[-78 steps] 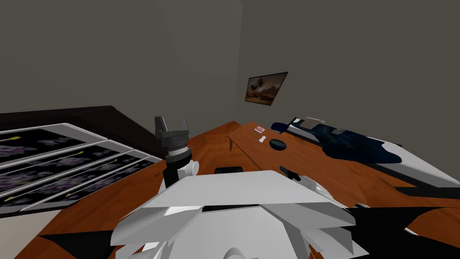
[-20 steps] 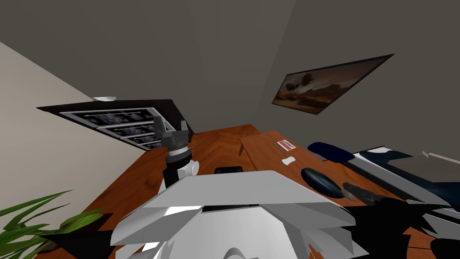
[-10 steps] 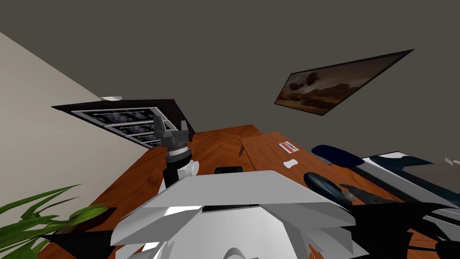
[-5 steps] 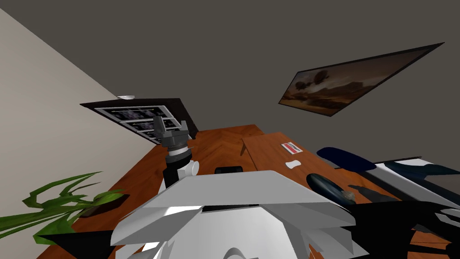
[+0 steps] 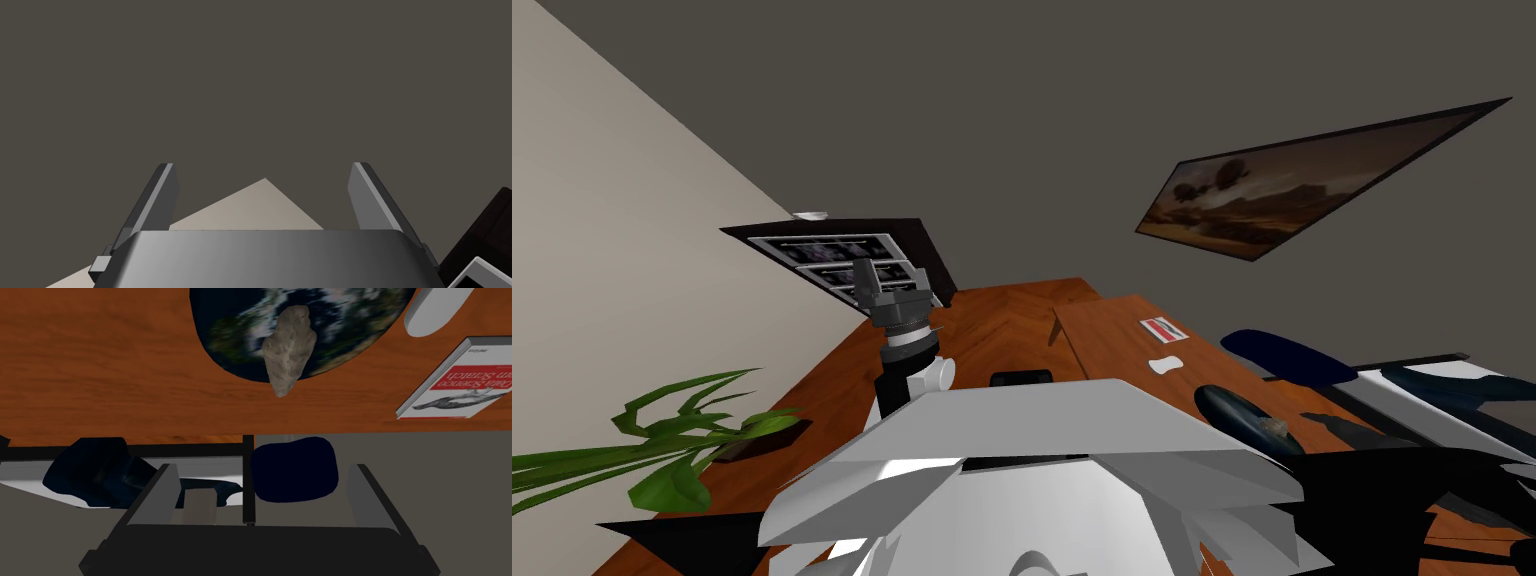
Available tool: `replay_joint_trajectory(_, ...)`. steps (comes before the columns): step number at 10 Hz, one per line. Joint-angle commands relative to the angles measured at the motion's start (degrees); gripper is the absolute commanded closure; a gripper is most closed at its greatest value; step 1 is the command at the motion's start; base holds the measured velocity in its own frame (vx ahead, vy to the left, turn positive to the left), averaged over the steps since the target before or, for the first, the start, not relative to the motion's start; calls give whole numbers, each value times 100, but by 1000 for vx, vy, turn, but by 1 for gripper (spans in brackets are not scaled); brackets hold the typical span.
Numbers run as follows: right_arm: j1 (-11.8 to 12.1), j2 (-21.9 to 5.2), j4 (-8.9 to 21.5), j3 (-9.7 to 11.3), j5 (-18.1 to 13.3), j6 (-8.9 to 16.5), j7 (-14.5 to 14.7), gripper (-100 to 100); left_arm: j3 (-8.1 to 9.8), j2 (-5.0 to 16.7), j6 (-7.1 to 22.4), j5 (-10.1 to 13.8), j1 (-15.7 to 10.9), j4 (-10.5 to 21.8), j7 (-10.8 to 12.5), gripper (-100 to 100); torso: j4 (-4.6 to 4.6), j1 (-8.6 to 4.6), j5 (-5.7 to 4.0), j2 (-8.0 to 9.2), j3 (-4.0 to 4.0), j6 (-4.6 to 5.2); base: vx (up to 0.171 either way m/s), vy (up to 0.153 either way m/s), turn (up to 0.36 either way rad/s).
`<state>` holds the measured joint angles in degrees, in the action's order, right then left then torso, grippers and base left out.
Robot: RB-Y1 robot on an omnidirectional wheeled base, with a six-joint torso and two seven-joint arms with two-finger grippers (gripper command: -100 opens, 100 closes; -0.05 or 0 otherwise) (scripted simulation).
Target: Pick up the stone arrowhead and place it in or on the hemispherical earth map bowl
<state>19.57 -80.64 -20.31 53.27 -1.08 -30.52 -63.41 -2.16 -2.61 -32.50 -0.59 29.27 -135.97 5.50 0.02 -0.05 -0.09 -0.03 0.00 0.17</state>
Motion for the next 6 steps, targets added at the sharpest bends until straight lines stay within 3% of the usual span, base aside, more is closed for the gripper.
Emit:
replay_joint_trajectory(1, 82, -184, -112, 83, 41, -18, -204, -100, 0, 0, 0, 0, 0, 0, 0, 0, 0, 0, 0, 0, 0, 0, -26, 21, 133)
replay_joint_trajectory(2, 134, -151, -201, 1, 71, 62, -69, -100, 0, 0, 0, 0, -1, 0, 0, 0, 0, 8, 3, 5, 2, -5, -19, 11, 36)
replay_joint_trajectory(3, 147, -170, -227, 0, 81, 77, -91, 0, 0, 0, 0, 0, 0, 0, 0, 0, 1, 5, 1, 4, 2, 1, 0, 0, 0)
replay_joint_trajectory(6, 146, -168, -225, 0, 80, 76, -89, 0, 0, 0, 0, 0, 0, 0, 0, 0, 0, 0, 0, -1, -1, 0, 0, 0, 0)
